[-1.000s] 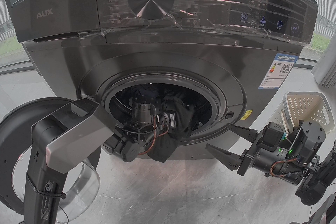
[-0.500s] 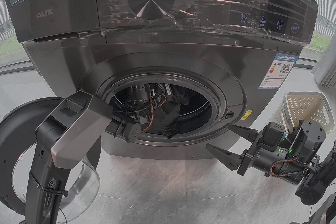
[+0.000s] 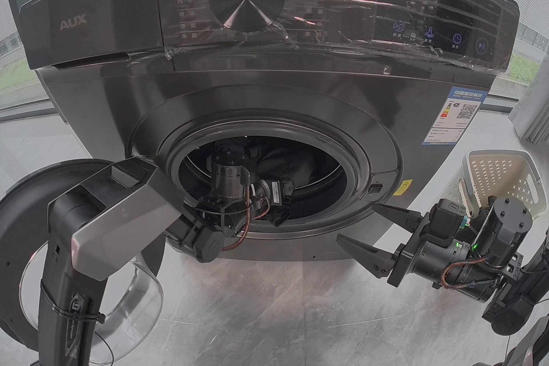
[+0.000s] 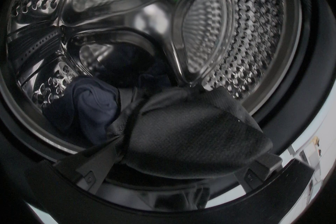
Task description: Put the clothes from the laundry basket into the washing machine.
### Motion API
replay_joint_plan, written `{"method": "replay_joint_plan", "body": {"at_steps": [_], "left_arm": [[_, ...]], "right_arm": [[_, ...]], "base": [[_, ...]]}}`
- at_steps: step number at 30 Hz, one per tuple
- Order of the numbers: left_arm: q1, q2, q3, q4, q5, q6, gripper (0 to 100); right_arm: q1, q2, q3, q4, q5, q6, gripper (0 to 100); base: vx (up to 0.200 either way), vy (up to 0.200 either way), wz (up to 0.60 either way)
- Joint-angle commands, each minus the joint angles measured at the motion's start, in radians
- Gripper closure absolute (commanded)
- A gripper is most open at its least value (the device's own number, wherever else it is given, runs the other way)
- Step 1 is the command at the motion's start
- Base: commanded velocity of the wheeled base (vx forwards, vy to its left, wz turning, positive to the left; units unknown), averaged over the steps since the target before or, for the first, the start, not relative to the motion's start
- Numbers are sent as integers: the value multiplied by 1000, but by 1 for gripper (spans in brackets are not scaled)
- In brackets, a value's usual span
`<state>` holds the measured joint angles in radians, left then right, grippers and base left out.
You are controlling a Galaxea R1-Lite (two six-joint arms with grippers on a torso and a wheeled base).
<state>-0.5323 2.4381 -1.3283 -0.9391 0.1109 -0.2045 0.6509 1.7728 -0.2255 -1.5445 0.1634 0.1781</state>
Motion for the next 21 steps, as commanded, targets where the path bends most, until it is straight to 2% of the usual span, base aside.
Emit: {"method": "replay_joint_plan", "body": {"at_steps": [1,13,14,17,21], "left_arm": [[-17,-25,86,-1,-16,25,0],[-9,50,61,-18,-14,34,0],[-6,58,61,-23,-14,46,100],[-3,64,57,-27,-16,56,100],[-6,62,32,-30,-14,50,100]], "right_arm": [[1,-1,2,0,1,0,0],[1,-1,0,0,1,0,0],[1,-3,0,0,1,0,0],[1,-4,0,0,1,0,0],[1,-4,-1,0,1,0,0]], "base": [[0,0,0],[0,0,0],[0,0,0],[0,0,0],[0,0,0]]}}
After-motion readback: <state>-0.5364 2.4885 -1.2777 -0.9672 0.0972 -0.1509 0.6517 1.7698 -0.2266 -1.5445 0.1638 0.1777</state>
